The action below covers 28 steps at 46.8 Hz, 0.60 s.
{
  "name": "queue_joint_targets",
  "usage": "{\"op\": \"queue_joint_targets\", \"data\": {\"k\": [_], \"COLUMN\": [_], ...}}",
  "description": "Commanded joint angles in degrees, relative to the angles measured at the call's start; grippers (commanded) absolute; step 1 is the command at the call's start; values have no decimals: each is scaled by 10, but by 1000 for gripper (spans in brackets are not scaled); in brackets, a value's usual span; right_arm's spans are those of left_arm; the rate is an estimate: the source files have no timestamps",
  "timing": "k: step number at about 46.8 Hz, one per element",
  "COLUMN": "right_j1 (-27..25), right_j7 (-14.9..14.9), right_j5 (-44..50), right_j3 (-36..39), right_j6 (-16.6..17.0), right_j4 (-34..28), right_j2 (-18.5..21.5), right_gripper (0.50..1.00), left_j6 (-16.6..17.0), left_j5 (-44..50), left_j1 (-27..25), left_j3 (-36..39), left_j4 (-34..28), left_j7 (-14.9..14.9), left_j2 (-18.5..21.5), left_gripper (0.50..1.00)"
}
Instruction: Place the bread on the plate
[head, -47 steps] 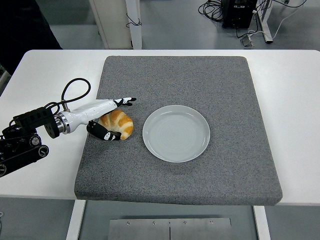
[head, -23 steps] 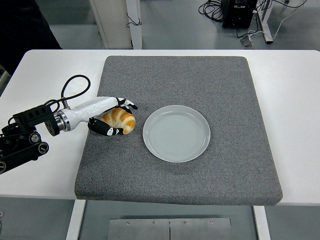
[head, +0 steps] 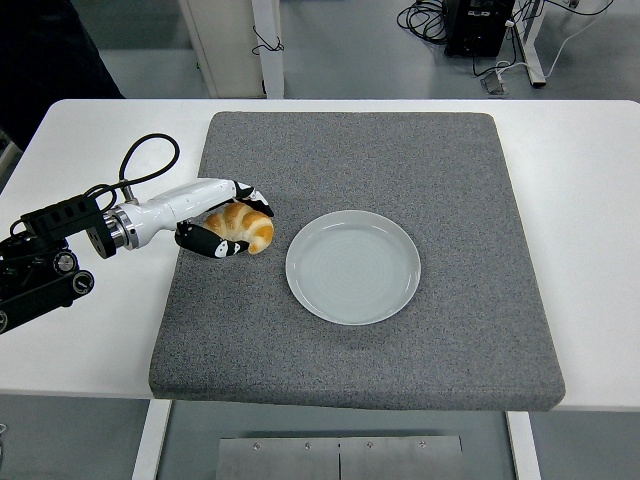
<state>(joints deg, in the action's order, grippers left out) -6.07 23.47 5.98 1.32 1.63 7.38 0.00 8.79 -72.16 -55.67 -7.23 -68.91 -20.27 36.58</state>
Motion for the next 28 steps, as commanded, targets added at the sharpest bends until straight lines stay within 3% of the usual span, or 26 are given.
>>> {"op": "queue_joint_targets", "data": {"k": [1, 28], "right_j1": [0, 0], "right_j7": [0, 0], "right_j5": [0, 0], "right_j3": [0, 0], "right_j6": [0, 0], "right_j4": [0, 0], "right_j2": [0, 0], "right_gripper": [1000, 1000], "left_j6": [-4, -51], "left_j5": [0, -2], "left_j1": [-17, -141], "left_j3": [-2, -33], "left_j4": [0, 1], "left_j7": [-2, -19], "left_j2": [2, 32], "left_gripper": [551, 527]}}
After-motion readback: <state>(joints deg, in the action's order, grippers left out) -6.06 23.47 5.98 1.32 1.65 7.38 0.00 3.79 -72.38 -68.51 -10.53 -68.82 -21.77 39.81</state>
